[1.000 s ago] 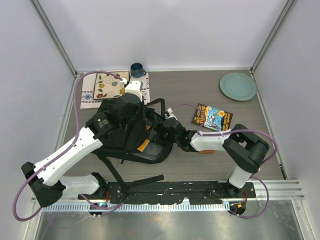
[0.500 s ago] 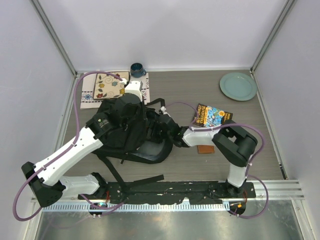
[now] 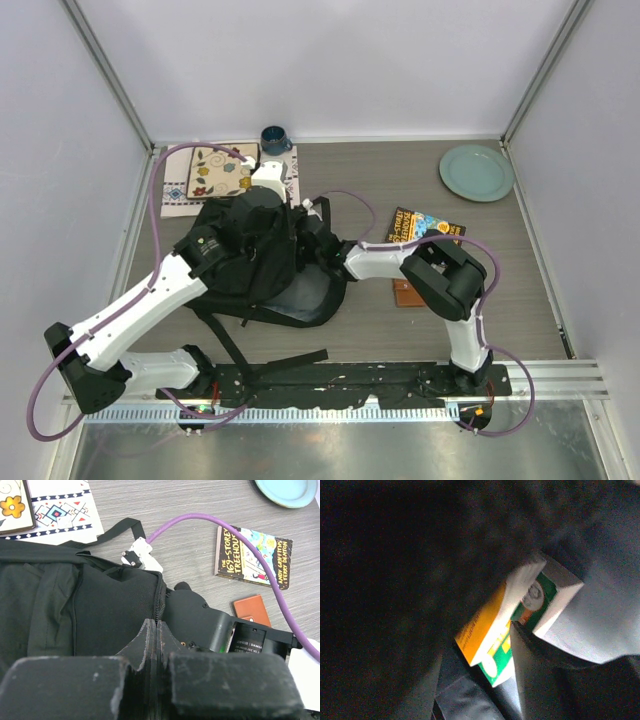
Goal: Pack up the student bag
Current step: Place the book in the student bag.
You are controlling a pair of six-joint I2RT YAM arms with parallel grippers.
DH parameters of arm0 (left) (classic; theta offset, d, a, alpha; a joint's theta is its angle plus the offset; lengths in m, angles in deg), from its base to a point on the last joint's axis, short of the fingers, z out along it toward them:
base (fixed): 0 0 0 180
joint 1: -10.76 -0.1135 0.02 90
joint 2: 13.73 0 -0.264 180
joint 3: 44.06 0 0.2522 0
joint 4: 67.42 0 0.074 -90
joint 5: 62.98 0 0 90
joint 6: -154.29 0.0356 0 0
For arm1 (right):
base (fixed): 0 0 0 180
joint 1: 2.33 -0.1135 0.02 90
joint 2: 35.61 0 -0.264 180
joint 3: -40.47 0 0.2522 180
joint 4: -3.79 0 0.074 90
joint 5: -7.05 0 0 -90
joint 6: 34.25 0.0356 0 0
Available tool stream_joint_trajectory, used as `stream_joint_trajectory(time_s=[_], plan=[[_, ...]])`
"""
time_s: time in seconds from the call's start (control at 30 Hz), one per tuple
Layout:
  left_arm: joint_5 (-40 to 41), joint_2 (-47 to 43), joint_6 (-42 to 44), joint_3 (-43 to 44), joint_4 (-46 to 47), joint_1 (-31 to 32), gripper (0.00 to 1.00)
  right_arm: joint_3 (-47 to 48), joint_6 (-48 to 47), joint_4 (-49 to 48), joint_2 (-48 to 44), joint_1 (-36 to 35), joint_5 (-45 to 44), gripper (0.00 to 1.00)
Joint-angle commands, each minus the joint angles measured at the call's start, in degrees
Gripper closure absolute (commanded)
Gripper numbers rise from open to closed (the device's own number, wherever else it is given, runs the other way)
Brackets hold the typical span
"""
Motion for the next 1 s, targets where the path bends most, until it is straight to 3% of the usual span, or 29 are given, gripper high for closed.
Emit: stream_joint_trajectory(time_s=[0.0,0.2,0.37,0.7,0.83,0.97], plan=[[-0.5,-0.5,-0.7,0.3,5.6,0.1,1.0,-5.7,-2.9,-2.1,-6.2,-0.3,-3.4,0.36],[-0.5,-0.7,-0.6,0.2,5.7,0.1,1.0,-12.8,-3.7,-2.4,-11.2,-0.4,-6.0,0.31],[-0.9,-0.8,-0.7,0.1,6.0,0.2,1.0,-13.5,-1.4,-8.0,-8.0,-0.4,-2.7,0.31],[-4.3,0.4,-1.9,-0.4,8.0,0.2,1.0,2.0,0.9,-12.4,3.4,-1.3,1.3,0.33],[-4.7,0.3,-1.9,-0.6,8.2,0.1,1.0,-3.8,1.4,-18.6,0.7,-1.3,-1.2,0.34],[-4.5,0.2,-2.2,-1.4,8.6,0.2,1.0,-9.3,-0.5,-17.2,-4.1,-0.9,-3.2,0.34]])
